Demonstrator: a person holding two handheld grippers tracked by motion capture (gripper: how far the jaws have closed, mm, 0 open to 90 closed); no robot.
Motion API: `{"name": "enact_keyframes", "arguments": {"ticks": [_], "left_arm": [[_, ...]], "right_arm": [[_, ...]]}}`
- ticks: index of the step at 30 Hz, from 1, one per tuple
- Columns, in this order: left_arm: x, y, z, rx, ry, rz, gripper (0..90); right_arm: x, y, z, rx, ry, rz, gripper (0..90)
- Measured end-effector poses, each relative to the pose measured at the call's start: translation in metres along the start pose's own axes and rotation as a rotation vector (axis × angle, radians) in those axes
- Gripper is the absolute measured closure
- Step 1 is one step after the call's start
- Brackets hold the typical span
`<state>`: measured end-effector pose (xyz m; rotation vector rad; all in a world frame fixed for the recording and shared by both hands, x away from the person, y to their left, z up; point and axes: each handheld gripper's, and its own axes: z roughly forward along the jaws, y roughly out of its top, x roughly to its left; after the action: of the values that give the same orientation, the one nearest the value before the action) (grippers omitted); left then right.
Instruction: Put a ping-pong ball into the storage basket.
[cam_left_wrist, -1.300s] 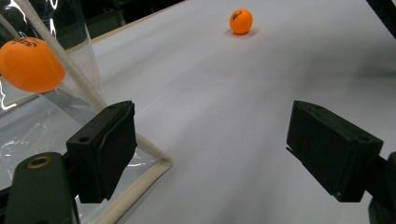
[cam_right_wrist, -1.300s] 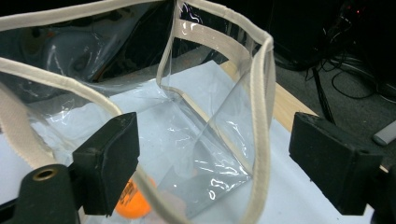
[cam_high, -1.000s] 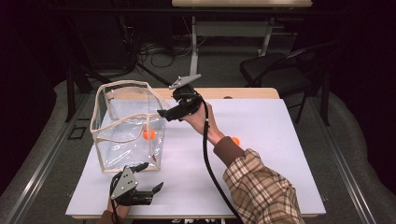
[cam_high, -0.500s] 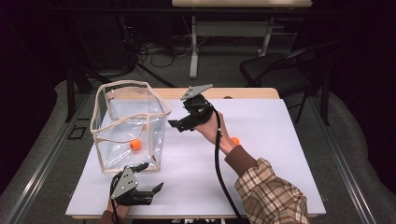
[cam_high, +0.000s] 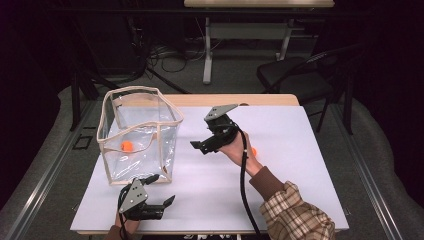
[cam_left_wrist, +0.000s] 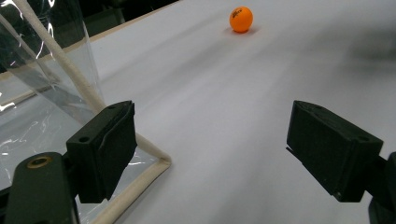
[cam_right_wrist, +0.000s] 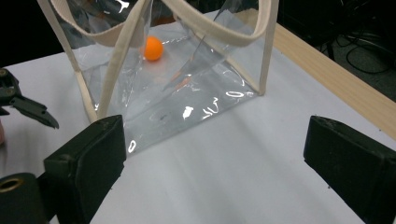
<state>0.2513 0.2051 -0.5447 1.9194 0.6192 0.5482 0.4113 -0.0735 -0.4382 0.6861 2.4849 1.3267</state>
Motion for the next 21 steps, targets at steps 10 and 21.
{"name": "enact_keyframes", "arguments": {"ticks": [10,21], "left_arm": [[0.0,0.0,0.0,0.005,-0.003,0.0,15.9],[0.002,-0.001,0.002,0.001,-0.012,-0.003,15.9]], "right_arm": [[0.001,-0.029,-0.009,0.013,0.002,0.019,1.9],[0.001,-0.058,-0.015,0.034,0.006,0.037,0.0]]}}
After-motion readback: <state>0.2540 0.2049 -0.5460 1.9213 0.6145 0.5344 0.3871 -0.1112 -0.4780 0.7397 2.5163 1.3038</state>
